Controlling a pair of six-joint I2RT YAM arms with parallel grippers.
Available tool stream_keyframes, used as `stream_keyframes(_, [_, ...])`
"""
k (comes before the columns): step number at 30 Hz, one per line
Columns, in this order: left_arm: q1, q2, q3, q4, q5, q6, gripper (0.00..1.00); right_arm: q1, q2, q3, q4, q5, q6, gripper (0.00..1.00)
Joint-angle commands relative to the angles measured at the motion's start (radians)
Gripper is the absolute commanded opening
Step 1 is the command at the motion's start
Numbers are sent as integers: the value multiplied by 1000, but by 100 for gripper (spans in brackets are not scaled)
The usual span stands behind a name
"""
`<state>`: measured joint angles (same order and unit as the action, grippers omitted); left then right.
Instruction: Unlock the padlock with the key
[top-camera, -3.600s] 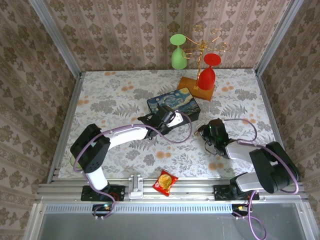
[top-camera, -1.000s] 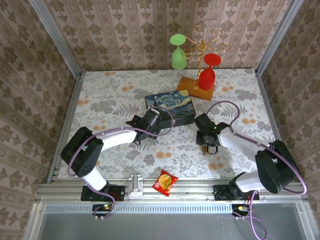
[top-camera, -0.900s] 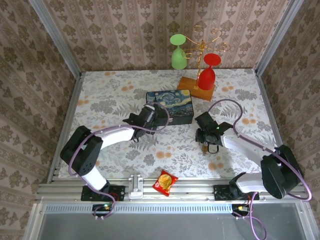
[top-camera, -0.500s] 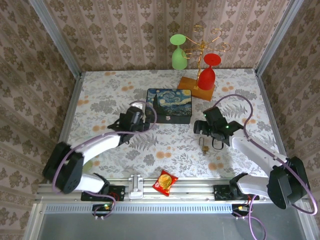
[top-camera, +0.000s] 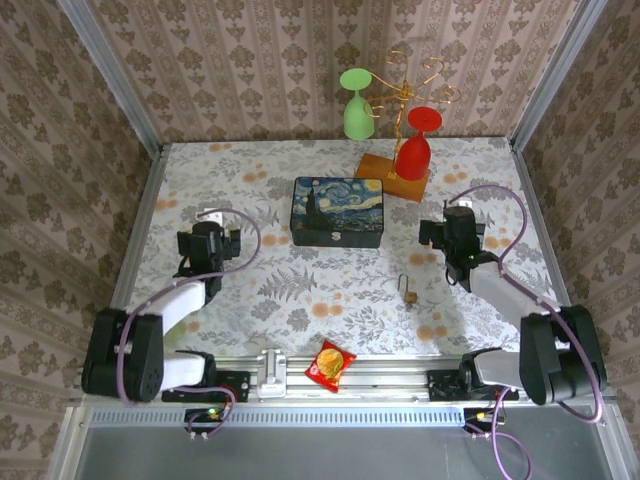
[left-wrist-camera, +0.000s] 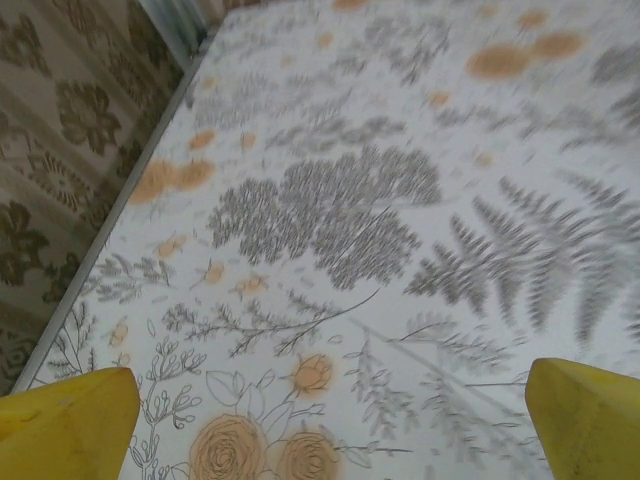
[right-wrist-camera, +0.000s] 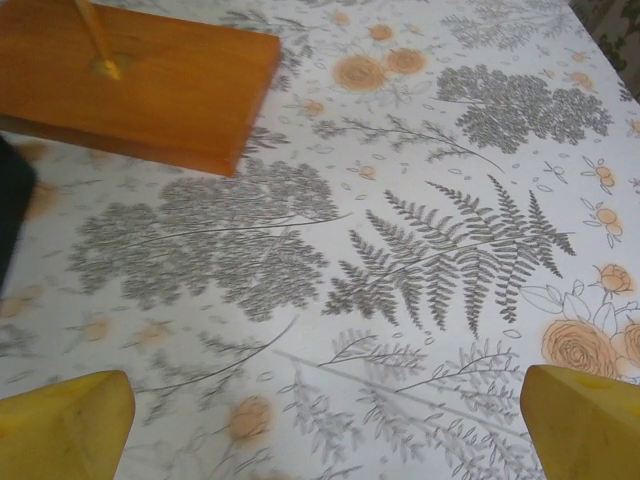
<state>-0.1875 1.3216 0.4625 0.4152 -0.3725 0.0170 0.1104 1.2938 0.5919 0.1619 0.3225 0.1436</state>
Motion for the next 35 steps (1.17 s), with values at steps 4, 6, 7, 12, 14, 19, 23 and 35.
stream_keyframes(4, [82, 108, -39, 334, 153, 75, 100, -80, 73, -141, 489, -77, -52, 100])
stream_keyframes(6, [149, 151, -70, 428, 254, 24, 100, -83, 91, -195, 616, -91, -59, 100])
stream_keyframes(7, [190, 187, -91, 495, 304, 0, 100, -83, 133, -223, 676, -90, -57, 100])
stream_keyframes(12, [182, 239, -105, 576, 315, 21, 100, -83, 234, -212, 745, -99, -61, 100])
stream_keyframes(14, [170, 228, -72, 491, 313, 27, 100, -69, 236, -198, 708, -116, -85, 100])
stream_keyframes(19, [167, 235, -72, 504, 305, 36, 100, -72, 237, -199, 719, -120, -87, 100])
stream_keyframes(23, [156, 238, -79, 523, 265, 38, 100, -70, 237, -195, 714, -122, -88, 100])
stream_keyframes(35, [143, 239, -90, 547, 189, 27, 100, -74, 236, -190, 703, -158, -97, 100])
